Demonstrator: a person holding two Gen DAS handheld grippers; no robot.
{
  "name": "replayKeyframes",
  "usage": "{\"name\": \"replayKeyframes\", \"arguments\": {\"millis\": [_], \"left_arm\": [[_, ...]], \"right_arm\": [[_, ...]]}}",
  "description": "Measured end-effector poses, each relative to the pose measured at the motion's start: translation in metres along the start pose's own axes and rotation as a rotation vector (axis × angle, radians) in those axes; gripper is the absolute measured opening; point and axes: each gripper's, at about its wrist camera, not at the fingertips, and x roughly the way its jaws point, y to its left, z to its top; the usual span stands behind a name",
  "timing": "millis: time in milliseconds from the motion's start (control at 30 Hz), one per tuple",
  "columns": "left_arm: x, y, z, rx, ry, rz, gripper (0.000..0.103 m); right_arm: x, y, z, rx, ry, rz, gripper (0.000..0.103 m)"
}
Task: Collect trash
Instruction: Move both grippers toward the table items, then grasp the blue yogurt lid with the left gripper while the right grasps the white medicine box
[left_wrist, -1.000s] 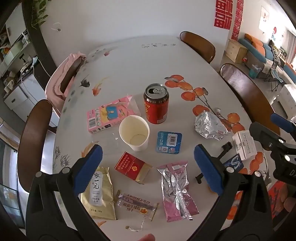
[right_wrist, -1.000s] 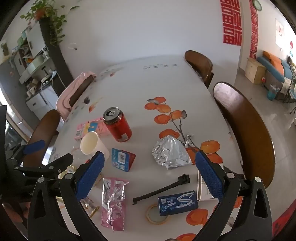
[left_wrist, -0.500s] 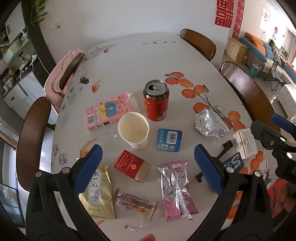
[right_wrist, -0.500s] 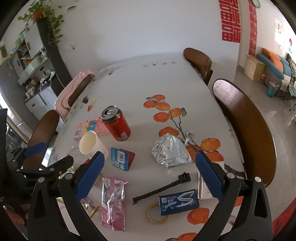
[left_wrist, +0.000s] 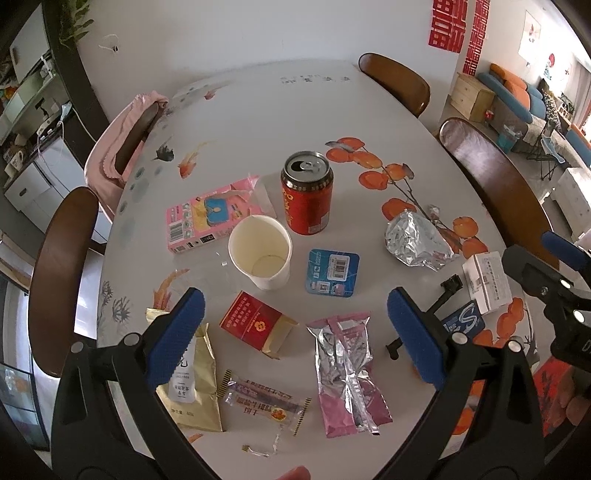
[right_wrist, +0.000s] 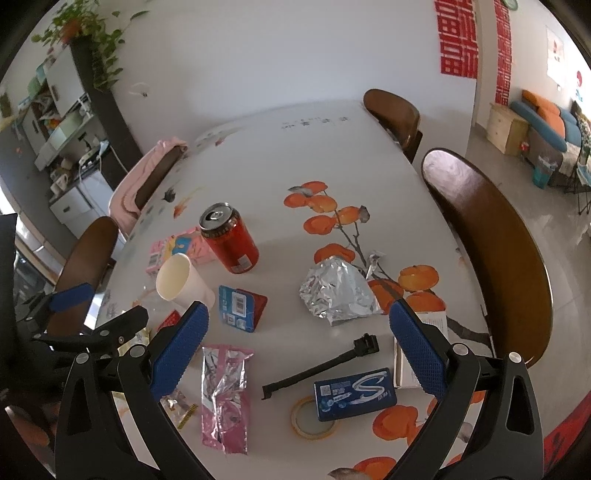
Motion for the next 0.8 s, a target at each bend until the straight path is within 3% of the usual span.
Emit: {"name": "replayKeyframes", "arguments": {"millis": [600,800], "left_arm": [[0.017,-0.013,-0.004,0.027,0.047,0.007,0.096],[0.039,-0.019,-0.013,0.04,0.114,0.009,0.096]], "right_arm": [[0.004,-0.02,-0.005,0.031,0.028,-0.016,0.097],[0.008,-0.04,-0.016,0.043,0.058,-0.062,0.097]]}}
